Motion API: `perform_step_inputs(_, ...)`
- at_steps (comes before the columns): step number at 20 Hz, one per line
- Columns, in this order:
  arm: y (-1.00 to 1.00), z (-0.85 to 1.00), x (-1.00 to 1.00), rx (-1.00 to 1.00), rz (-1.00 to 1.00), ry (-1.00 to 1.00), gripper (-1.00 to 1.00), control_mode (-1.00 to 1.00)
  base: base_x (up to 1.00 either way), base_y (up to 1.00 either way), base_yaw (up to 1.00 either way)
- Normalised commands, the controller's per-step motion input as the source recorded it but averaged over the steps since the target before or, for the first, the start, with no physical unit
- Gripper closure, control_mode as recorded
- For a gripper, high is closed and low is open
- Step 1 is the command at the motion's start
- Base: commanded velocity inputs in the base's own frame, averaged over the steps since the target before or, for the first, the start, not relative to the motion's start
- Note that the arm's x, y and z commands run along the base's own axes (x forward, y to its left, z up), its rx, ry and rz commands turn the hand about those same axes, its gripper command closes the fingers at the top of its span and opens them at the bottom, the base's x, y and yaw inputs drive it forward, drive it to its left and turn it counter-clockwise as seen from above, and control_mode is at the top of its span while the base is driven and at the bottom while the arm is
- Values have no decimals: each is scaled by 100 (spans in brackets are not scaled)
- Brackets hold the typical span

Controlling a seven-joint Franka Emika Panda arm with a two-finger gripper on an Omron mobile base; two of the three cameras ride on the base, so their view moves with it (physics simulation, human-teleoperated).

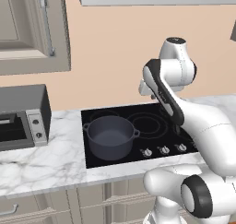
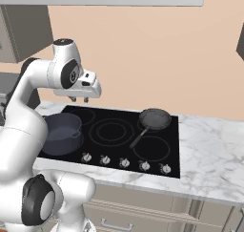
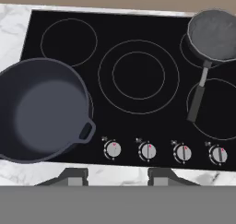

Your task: Move the pot and pan from the stove into the sink.

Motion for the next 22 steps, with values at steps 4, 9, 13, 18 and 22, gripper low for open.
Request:
perform_step_inputs(4, 0, 0, 0, 0, 0, 0, -100, -100, 0, 0, 0)
perform_step_inputs(9, 7, 0, -5, 0, 0, 0, -100, -100, 0, 0, 0)
perform_step_inputs(13, 19, 0, -5, 0, 0, 1, -100, -100, 0, 0, 0)
perform_step_inputs(18, 8, 0, -12, 2, -3, 0, -100, -100, 0, 0, 0)
perform_step_inputs(22, 6, 0, -1, 2, -9, 0, -100, -100, 0, 0, 0)
